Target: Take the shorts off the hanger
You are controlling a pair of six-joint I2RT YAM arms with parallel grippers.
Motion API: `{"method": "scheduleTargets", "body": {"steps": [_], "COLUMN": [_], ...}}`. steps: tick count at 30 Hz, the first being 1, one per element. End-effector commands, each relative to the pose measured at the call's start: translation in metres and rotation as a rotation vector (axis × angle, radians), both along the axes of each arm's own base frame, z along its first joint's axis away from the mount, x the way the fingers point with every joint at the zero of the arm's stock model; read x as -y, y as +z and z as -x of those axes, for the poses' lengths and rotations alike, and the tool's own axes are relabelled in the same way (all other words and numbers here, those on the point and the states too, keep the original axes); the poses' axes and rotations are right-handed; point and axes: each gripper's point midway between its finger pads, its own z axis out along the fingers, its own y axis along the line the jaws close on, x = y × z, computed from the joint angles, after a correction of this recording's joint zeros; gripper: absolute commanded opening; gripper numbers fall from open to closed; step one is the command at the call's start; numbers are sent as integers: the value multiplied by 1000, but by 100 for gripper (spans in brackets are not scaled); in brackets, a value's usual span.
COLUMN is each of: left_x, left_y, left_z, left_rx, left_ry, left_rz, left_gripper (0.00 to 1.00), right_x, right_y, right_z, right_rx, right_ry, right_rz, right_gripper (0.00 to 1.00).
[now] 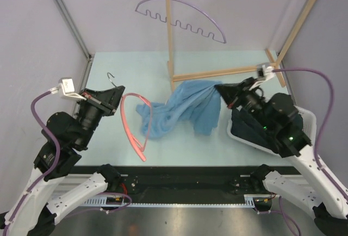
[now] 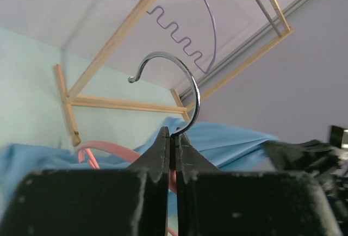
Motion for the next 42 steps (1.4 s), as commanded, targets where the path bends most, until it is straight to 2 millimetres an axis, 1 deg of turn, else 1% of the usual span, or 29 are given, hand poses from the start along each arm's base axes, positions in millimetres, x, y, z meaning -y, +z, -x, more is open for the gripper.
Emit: {"method": "scheduleTargets", "body": {"steps": [1, 3, 4, 5, 6, 7, 10, 11, 12, 13, 14, 15, 16, 17, 18, 19, 22, 24, 27, 28, 29, 31, 32, 34, 35, 37, 40, 41, 42], "left_x": [-14, -14, -13, -12, -10, -9, -6, -5, -4, -3, -2, -1, 0, 0, 1, 0, 1, 1, 4, 5, 6, 10, 11, 13, 14, 17, 22, 24, 25], "left_y": [3, -1, -2, -4, -6, -7, -10, -11, -12, -12, -13, -14, -14, -15, -16, -15, -16, -15, -15, -15, -14, -16, -16, -19, -20, -22, -21, -22, -20], "left_z": [0, -1, -1, -1, -2, -2, -3, -3, -2, -2, -2, -1, -1, -1, -1, 0, -1, 0, -1, -2, -2, -4, -4, -6, -6, -7, -9, -9, -9], "left_rx": [27, 21, 23, 18, 13, 11, 7, 6, 5, 7, 6, 7, 9, 9, 9, 13, 20, 25, 29, 30, 35, 30, 32, 25, 24, 19, 19, 18, 23], "left_ry": [58, 57, 54, 51, 46, 41, 29, 25, 17, 12, 8, -1, -6, -7, -10, -10, -13, -14, -23, -26, -33, -42, -48, -51, -53, -62, -77, -85, -92], "left_rz": [-47, -61, -64, -71, -78, -80, -87, -91, -91, -92, -93, -96, -97, -98, -101, -99, -102, -102, -111, -112, -114, -123, -126, -137, -140, -149, -162, -168, -172], "left_gripper": [0, 0, 0, 0, 0, 0, 0, 0, 0, 0, 1, 0, 0, 0, 0, 0, 0, 1, 0, 0, 0, 0, 0, 0, 0, 1, 1, 0, 0], "right_x": [65, 84, 96, 106, 112, 121, 130, 141, 141, 145, 161, 162, 167, 179, 193, 197, 216, 224, 230, 226, 233, 233, 229, 233, 234, 243, 249, 253, 249], "right_y": [106, 124, 141, 150, 158, 178, 200, 220, 227, 232, 258, 262, 268, 276, 291, 297, 310, 307, 294, 284, 279, 268, 254, 242, 231, 228, 216, 209, 195], "right_z": [7, 6, 9, 8, 9, 17, 16, 26, 21, 21, 35, 29, 31, 33, 45, 45, 59, 62, 58, 51, 53, 50, 41, 42, 37, 42, 38, 39, 32], "right_rx": [240, 262, 295, 305, 320, 359, 382, 418, 418, 418, 466, 469, 479, 478, 518, 523, 553, 541, 511, 496, 484, 466, 444, 422, 403, 398, 363, 336, 308], "right_ry": [-239, -329, -372, -422, -446, -470, -518, -546, -563, -582, -627, -650, -675, -728, -776, -800, -866, -898, -940, -949, -972, -987, -994, -1014, -1035, -1078, -1124, -1148, -1147], "right_rz": [-53, -56, -57, -64, -69, -91, -103, -122, -113, -96, -113, -83, -69, -79, -60, -47, -41, -34, 25, 66, 71, 95, 135, 154, 193, 195, 274, 288, 317], "right_gripper": [0, 0, 0, 0, 0, 0, 0, 0, 0, 0, 0, 0, 0, 0, 0, 0, 0, 0, 0, 0, 0, 0, 0, 0, 0, 0, 0, 0, 0]}}
